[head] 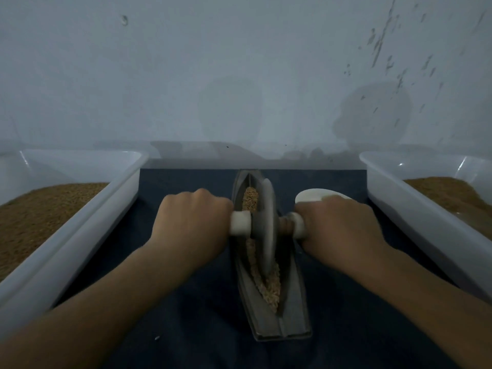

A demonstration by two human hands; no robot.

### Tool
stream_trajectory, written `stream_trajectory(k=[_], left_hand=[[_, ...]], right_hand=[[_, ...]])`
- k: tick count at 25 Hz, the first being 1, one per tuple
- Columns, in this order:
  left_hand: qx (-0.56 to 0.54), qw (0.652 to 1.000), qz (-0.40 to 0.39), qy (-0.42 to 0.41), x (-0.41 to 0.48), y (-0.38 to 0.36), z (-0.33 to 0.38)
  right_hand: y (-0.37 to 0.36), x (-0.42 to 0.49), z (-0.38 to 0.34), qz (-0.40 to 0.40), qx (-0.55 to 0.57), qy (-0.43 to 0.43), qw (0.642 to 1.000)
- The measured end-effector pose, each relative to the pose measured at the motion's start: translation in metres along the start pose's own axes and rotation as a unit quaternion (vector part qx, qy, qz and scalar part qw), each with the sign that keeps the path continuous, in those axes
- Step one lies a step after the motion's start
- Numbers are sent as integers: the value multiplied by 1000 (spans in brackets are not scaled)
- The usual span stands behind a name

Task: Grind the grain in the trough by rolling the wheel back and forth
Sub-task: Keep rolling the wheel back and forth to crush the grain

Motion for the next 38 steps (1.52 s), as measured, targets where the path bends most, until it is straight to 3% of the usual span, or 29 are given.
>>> stream_trajectory(k=[2, 7, 9, 13, 19, 22, 28, 32, 35, 38], left_hand=[[12, 999, -21, 33, 31, -16, -4], [3, 997, -73, 11, 60, -14, -6], [-16, 999, -43, -2, 27, -10, -5], [-46, 996, 50, -59, -22, 13, -2], [-64, 994, -73, 49, 42, -31, -12], [-63, 993, -90, 48, 45, -23, -12], [-52, 995, 74, -50, -21, 16, -4], [-32, 999, -24, 13, 18, -21, -6], [-74, 991, -94, 57, 50, -34, -15], [-61, 994, -72, 48, 36, -23, -12]], right_hand=[[-20, 34, 1, -41, 50, -37, 997], [-25, 54, 4, -77, 87, -63, 991], [-15, 28, 2, -72, 62, -22, 995], [17, -12, -4, 14, 5, 41, 999], [-12, 62, -5, -66, 24, -34, 997], [-14, 68, -3, -88, 37, -40, 995], [17, -13, -5, 29, -20, 42, 998], [-7, 25, -3, -18, 0, -19, 1000], [-12, 72, -8, -49, 9, -39, 998], [-8, 60, -7, -58, 12, -27, 998]])
Point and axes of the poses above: each hand's wrist, its own x-axis towards the middle knuckle, its own y-axis out of the back of the hand, z = x × y, the point moved 6 cm from there along x, towards the middle knuckle, and after that the axes turned 2 degrees about -z, right-handed, at the moved point
